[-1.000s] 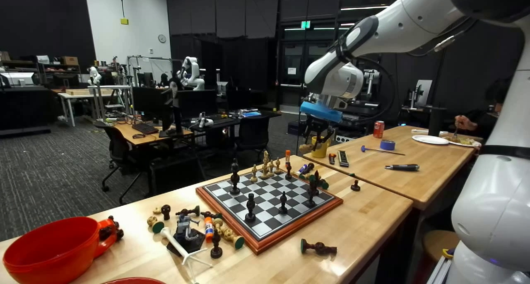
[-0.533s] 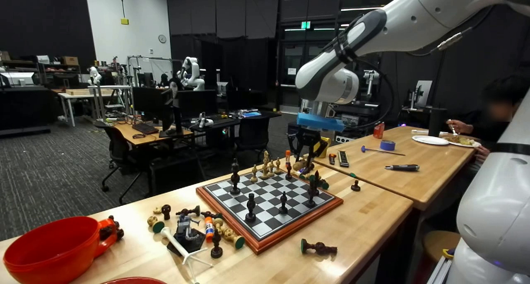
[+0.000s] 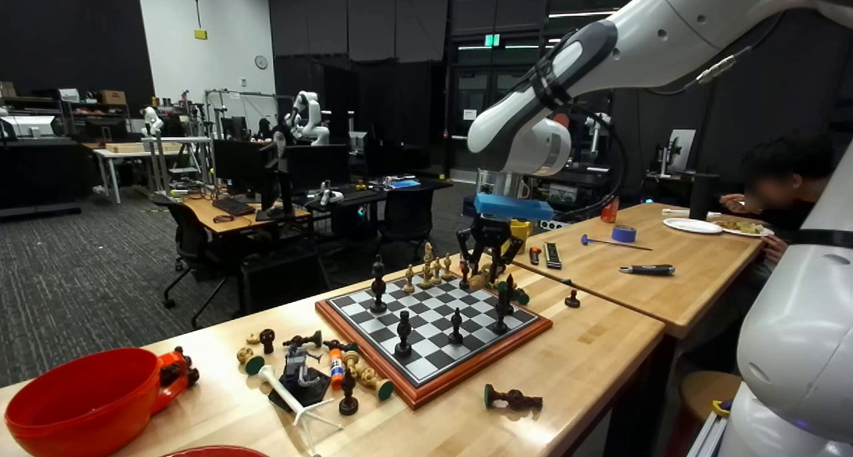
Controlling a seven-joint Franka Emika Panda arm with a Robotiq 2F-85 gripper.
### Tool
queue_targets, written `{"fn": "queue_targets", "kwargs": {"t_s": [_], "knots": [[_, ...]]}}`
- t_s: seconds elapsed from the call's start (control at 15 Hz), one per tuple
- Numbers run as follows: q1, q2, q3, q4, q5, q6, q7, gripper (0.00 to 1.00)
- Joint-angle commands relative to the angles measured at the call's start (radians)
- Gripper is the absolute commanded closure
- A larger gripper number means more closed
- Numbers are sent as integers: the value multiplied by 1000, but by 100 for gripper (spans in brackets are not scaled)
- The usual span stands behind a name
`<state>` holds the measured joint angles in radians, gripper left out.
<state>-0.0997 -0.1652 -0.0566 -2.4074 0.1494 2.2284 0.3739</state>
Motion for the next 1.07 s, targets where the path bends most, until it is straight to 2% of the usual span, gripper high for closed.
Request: {"fn": "queue_targets", "kwargs": {"t_s": [0.0,0.53,0.6,0.67,0.8,1.0], "knots": [[13,35,9,16,11,7,-14,89],[23,168,10,85,-1,42,2,89],[23,182,8,95,-1,42,4,61],[22,195,6,104,0,42,4,38],[21,212,0,121,8,35,-2,36],[17,223,-8,142,18,27,-8,20]]}}
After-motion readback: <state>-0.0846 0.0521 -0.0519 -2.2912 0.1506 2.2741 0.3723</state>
